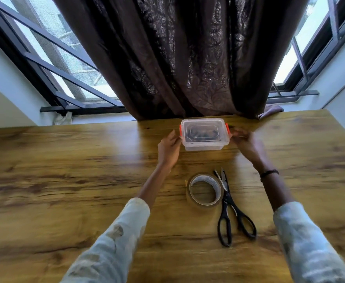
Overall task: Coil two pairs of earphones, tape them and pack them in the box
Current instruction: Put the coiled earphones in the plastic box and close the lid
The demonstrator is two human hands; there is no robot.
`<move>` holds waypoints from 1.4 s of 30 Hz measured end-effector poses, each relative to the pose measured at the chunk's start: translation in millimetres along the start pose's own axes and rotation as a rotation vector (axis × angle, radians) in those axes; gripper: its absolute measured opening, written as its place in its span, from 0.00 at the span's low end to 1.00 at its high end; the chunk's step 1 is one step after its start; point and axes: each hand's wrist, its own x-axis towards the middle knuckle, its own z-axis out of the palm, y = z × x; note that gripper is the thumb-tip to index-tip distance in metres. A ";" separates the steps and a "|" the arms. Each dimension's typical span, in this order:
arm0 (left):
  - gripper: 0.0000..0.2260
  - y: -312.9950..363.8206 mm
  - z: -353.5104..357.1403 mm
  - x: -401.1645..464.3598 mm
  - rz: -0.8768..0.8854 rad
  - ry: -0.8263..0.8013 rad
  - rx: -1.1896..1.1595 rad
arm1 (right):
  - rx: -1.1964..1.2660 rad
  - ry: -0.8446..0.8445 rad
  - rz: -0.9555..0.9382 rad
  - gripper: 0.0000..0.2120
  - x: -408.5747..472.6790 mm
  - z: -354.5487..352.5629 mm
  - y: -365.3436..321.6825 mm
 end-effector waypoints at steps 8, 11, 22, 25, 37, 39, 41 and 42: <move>0.06 -8.3 -12.6 -176.4 -0.031 -0.281 -0.175 | -0.377 -0.162 0.056 0.16 -149.8 2.5 62.1; 0.07 -18.8 6.1 -202.9 -0.171 -0.480 -0.032 | -0.374 -0.113 0.073 0.15 -172.9 6.4 75.1; 0.15 -28.1 44.8 -212.7 -0.206 -0.467 -0.001 | -0.747 0.110 -0.028 0.21 -225.9 33.8 79.0; 0.15 -29.3 45.3 -214.4 -0.193 -0.460 0.006 | -0.802 0.089 0.025 0.23 -228.5 35.7 70.9; 0.15 -27.4 43.9 -219.1 -0.148 -0.456 0.042 | -0.717 0.031 0.038 0.14 -224.6 34.9 64.9; 0.14 -26.8 41.4 -219.5 -0.103 -0.434 0.062 | -0.722 0.023 0.049 0.15 -222.9 32.8 65.5; 0.13 -25.2 36.2 -220.6 -0.009 -0.387 0.087 | -0.630 0.021 0.082 0.14 -220.8 24.9 65.5; 0.12 -24.0 32.5 -220.7 0.058 -0.353 0.104 | -0.505 0.024 0.108 0.12 -220.3 18.9 65.4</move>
